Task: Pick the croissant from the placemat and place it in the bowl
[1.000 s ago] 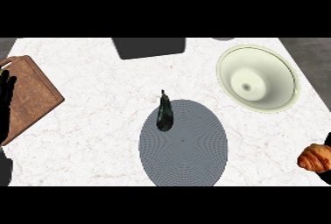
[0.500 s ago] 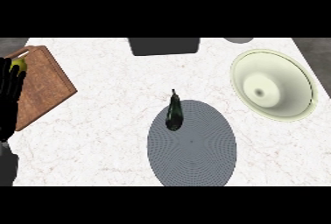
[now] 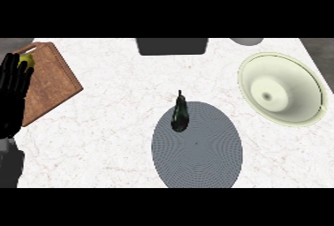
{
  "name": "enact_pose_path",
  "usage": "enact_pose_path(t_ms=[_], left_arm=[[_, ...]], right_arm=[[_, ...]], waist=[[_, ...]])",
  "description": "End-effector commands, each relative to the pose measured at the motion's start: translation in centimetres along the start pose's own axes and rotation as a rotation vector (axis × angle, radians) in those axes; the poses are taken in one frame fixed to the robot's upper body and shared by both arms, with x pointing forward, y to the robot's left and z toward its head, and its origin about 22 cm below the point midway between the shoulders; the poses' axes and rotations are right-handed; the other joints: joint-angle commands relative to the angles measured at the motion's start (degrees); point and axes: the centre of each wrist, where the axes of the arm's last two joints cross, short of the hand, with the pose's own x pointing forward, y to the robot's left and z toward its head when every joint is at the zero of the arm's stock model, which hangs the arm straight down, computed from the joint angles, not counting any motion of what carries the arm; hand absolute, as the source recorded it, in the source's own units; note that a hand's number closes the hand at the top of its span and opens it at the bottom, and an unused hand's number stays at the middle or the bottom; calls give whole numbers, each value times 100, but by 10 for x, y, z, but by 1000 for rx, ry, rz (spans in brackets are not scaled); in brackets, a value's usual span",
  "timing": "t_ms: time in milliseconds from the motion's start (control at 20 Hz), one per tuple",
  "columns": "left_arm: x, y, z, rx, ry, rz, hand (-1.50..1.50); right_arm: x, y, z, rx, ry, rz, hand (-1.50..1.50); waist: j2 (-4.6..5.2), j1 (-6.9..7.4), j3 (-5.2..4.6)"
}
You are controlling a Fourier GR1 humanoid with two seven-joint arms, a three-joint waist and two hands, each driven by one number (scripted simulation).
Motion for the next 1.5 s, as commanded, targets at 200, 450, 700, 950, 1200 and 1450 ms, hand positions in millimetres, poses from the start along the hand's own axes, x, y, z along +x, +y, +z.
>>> enact_pose_path(t_ms=[200, 450, 700, 950, 1200, 1450], left_arm=[[10, -10, -7, -15, -7, -4, 0], [-4, -9, -10, -26, -12, 0, 0], [-1, -30, -12, -37, -7, 11, 0], [-2, -21, -19, -57, -23, 6, 0], [8, -1, -7, -24, 1, 6, 0], [-7, 4, -13, -34, -7, 17, 0]], right_arm=[[58, -56, -20, -4, -140, -223, 150], [100, -26, -36, 35, -139, -292, 150], [156, -31, -66, 99, -130, -277, 150], [203, 22, -88, 176, -148, -246, 150], [234, 71, -97, 249, -131, -262, 150], [252, 128, -120, 295, -112, -235, 150]], waist=[[10, 120, -7], [24, 138, 0], [37, 207, 2], [61, 263, 3], [36, 232, 6], [60, 249, 7]])
